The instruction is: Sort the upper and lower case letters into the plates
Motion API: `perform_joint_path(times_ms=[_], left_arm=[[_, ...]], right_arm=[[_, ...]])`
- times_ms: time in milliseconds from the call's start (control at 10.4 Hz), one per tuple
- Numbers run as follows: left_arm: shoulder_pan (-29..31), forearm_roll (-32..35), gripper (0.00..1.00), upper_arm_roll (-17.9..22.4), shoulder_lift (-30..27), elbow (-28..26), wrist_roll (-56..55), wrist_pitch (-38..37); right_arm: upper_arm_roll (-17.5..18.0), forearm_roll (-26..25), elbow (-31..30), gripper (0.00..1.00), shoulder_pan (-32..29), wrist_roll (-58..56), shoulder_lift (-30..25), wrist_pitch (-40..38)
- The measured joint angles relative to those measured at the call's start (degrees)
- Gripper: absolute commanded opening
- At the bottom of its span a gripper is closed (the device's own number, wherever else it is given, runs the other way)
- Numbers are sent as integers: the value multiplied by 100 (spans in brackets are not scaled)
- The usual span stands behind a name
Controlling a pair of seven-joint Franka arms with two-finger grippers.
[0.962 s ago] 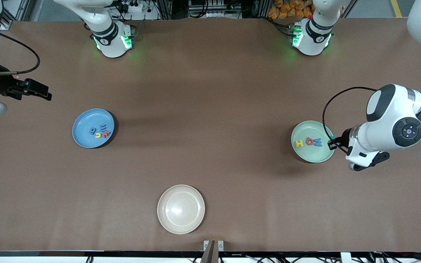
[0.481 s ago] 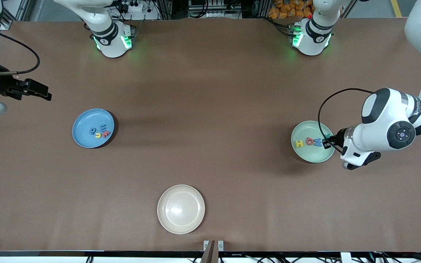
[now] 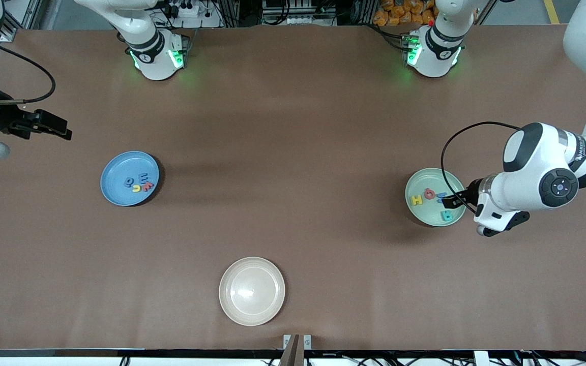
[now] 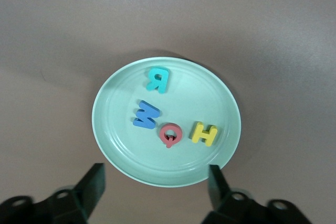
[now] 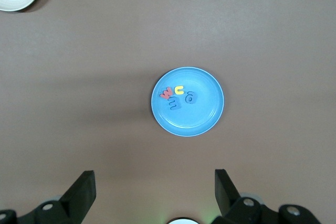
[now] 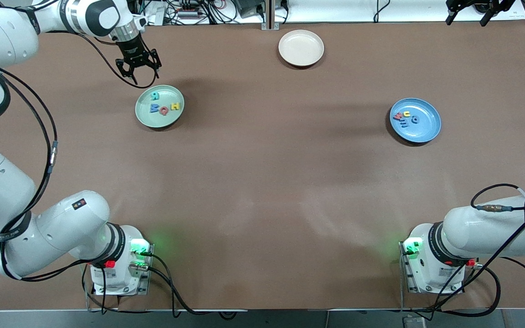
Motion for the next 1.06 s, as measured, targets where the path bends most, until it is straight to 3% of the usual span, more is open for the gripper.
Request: perform_joint_path(times_ms=[577,1058], left_arm=[[2,0,100,-215,-153,281,102,29],[9,-187,100,-262,-394,695,798,23]], right_arm=[[-2,0,1,100,-2,0,2,-1],[-3,0,3,100,-3,0,7,-4]])
